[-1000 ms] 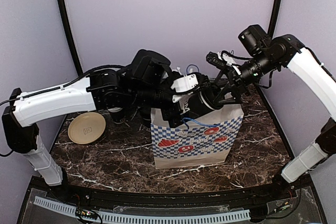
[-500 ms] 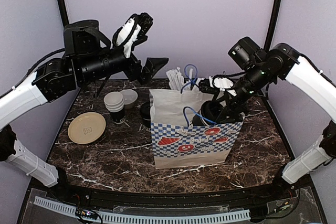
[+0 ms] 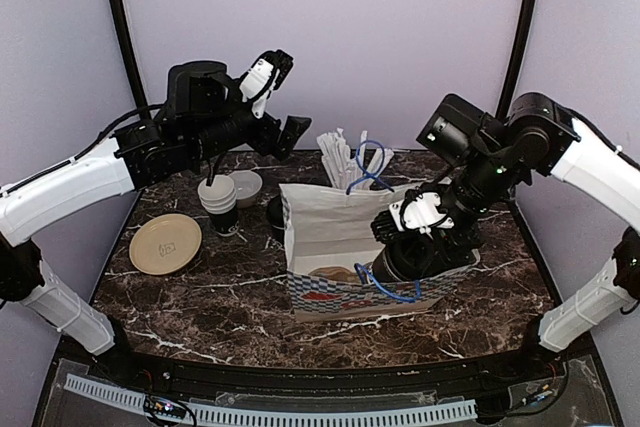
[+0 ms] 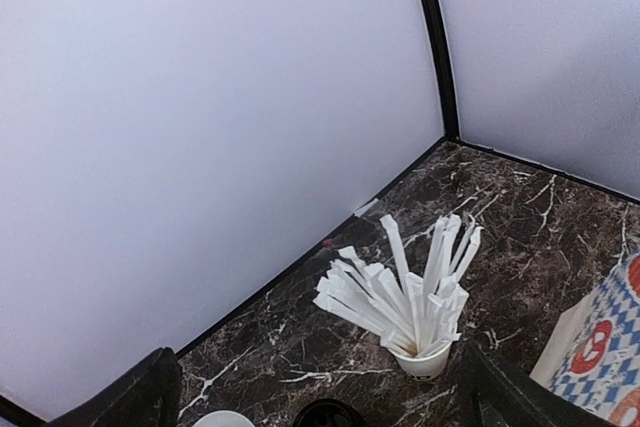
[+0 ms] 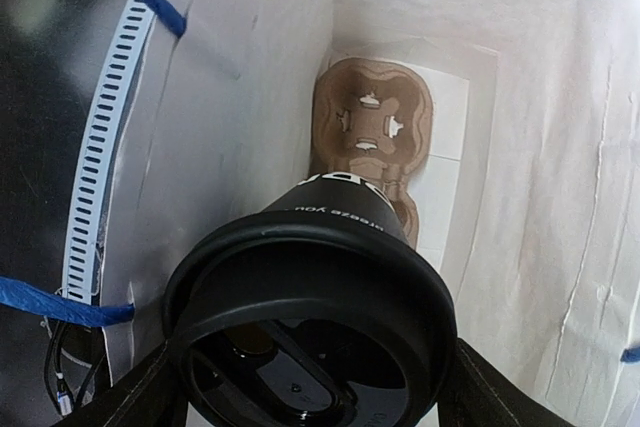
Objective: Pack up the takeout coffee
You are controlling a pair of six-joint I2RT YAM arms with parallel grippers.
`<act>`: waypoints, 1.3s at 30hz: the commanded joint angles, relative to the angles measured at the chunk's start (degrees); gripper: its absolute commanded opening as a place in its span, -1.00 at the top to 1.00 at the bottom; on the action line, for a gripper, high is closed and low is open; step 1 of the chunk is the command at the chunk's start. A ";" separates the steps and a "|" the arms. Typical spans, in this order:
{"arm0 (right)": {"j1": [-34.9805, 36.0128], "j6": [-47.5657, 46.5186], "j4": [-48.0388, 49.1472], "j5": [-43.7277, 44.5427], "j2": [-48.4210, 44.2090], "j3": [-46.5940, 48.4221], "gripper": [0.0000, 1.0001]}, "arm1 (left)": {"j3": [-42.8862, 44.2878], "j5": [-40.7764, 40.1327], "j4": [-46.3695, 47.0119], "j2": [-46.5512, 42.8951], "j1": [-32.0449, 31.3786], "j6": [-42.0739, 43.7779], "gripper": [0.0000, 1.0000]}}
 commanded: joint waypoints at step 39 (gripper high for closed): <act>25.48 3.63 14.24 34.10 -5.79 -20.00 -0.28 | -23.03 17.85 12.90 -12.43 7.48 -4.92 -0.98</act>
